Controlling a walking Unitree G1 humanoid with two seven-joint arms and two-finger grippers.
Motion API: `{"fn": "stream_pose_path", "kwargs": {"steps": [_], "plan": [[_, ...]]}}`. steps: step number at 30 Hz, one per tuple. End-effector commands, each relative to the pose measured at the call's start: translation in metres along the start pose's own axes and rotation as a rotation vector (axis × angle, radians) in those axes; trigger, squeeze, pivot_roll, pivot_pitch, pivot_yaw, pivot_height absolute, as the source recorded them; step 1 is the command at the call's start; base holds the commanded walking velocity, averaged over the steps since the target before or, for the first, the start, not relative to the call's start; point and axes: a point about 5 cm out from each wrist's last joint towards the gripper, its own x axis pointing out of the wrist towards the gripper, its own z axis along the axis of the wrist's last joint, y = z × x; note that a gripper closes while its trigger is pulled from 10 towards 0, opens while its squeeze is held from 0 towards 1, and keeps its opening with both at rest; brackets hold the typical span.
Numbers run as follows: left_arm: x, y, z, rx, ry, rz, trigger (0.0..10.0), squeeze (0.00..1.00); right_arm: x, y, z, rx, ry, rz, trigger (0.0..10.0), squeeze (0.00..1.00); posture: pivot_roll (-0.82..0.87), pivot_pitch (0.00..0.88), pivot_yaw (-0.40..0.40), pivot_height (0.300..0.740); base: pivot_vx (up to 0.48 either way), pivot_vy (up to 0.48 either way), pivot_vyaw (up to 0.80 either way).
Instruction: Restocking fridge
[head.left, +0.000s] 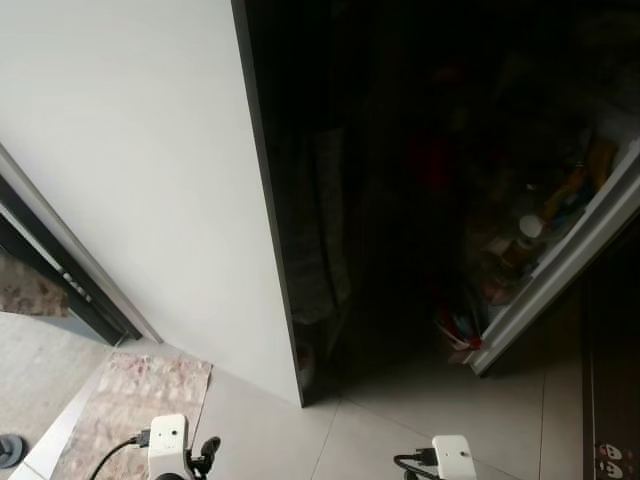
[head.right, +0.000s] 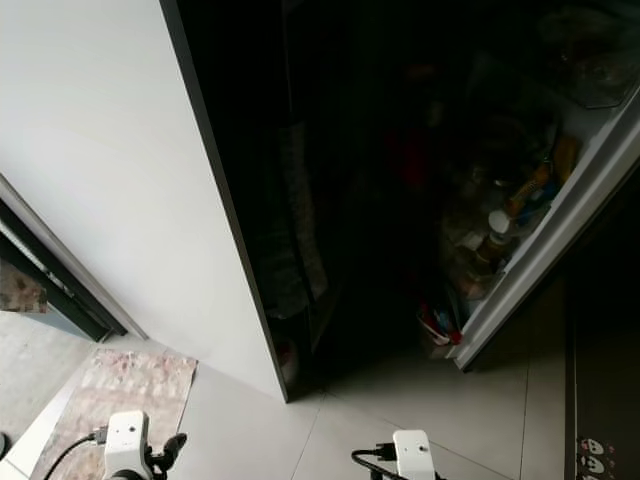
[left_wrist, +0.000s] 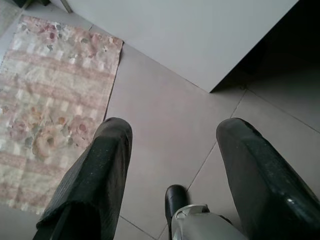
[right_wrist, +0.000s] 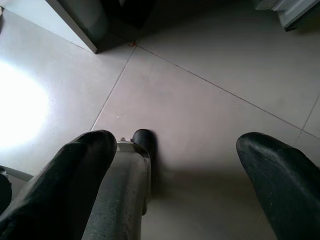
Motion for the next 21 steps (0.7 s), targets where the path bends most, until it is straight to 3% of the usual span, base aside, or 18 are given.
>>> {"fn": "stream_pose_path", "kwargs": {"steps": [1,4,21], "plan": [[-0.0062,0.0091,-0.0143,0.004,0.057,0.03,10.0,0.0,0.0004,0.0037,0.0013,0.016,-0.011,0.004,10.0,0.0,0.0,0.066,0.055,0.74,0.0,0.0,0.0],[-0.0064,0.01,-0.0143,0.011,0.056,0.033,10.0,0.0,0.0004,0.004,0.0012,0.018,-0.011,0.003,10.0,0.0,0.01,0.065,0.056,0.74,0.0,0.0,0.0],[-0.0066,0.0098,-0.0169,0.017,0.075,0.039,10.0,0.0,0.0003,0.0037,0.0012,0.029,-0.016,-0.005,10.0,0.0,0.0,0.057,0.056,0.74,0.0,-0.332,0.0]]}}
